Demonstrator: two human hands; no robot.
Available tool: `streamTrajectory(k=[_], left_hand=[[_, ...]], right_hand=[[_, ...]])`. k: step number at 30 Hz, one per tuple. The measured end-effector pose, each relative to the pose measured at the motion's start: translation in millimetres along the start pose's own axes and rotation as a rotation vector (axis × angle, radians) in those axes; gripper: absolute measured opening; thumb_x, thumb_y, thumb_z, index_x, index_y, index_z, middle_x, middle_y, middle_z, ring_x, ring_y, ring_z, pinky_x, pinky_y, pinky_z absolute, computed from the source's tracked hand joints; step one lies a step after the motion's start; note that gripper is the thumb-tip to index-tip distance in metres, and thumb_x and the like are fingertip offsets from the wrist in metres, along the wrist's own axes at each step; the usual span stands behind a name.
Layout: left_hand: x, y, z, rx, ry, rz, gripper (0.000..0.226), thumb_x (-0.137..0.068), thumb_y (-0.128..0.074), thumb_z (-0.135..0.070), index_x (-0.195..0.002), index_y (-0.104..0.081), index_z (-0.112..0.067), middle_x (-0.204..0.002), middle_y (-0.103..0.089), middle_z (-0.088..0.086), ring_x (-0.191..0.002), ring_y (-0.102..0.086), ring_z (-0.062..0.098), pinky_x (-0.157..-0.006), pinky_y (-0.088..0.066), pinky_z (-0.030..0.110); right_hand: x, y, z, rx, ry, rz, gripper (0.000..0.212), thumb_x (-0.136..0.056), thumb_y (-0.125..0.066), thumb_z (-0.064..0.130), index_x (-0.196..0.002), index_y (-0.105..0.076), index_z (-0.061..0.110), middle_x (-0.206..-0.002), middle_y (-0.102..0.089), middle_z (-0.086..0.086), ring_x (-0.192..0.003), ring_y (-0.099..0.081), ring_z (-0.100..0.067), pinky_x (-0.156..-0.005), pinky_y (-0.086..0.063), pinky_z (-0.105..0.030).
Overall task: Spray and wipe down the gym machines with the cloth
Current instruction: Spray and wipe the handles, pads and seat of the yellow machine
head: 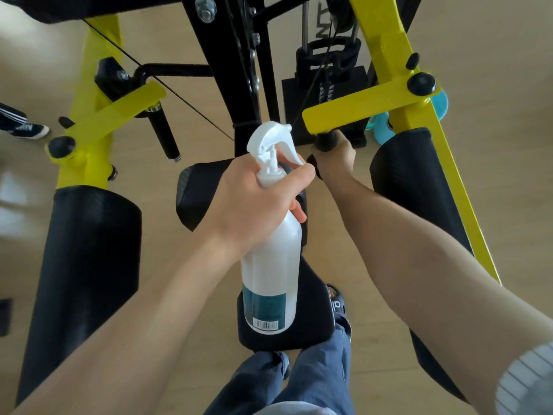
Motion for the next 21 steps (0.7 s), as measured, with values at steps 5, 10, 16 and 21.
streamTrajectory(k=[5, 10, 16, 21], left_hand=[[0, 2, 0, 0.038, -0.011, 0.007, 0.018, -0.098, -0.068, -0.026, -0.080, -0.065, -0.024, -0.054, -0.060, -0.006, -0.064, -0.075, 0.020, -0.085, -0.060, 0.038], [-1, 2, 5, 0.065, -0.039, -0.024, 0.016, -0.098, -0.069, -0.024, -0.083, -0.067, -0.018, -0.052, -0.060, -0.006, -0.062, -0.074, 0.020, -0.086, -0.061, 0.047], [7, 4, 1, 0.073, -0.031, -0.012, 0.017, -0.097, -0.069, -0.026, -0.082, -0.069, -0.019, -0.054, -0.062, -0.005, -0.065, -0.074, 0.020, -0.084, -0.062, 0.045], [31, 28, 11, 0.090, -0.018, -0.087, 0.006, -0.097, -0.068, -0.030, -0.095, -0.070, -0.025, -0.058, -0.067, -0.004, -0.063, -0.072, 0.008, -0.067, -0.053, 0.017]], right_hand=[[-4, -4, -44, 0.081, -0.297, 0.121, 0.032, -0.088, -0.073, 0.029, -0.117, -0.065, 0.018, -0.099, -0.066, -0.001, -0.086, -0.062, -0.013, -0.077, -0.046, -0.021], [70, -36, -125, -0.454, -0.737, 0.257, 0.016, -0.095, -0.058, 0.017, -0.107, -0.059, 0.007, -0.091, -0.068, -0.008, -0.089, -0.071, -0.030, -0.072, -0.063, -0.039], [112, -41, -38, -0.899, -0.806, 0.412, 0.022, -0.101, -0.049, 0.023, -0.094, -0.063, 0.007, -0.060, -0.065, -0.007, -0.062, -0.065, -0.022, -0.062, -0.053, -0.031], [130, 10, 6, -1.070, -0.701, 0.205, 0.037, -0.099, -0.056, 0.037, -0.125, -0.068, 0.013, -0.115, -0.075, -0.011, -0.114, -0.068, -0.030, -0.105, -0.050, -0.043]])
Point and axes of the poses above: each hand's wrist, its own x-axis away from the middle knuckle, its own y-axis out of the back of the hand, z = x × y, the point moved 7 cm from there along -x, towards the middle knuckle
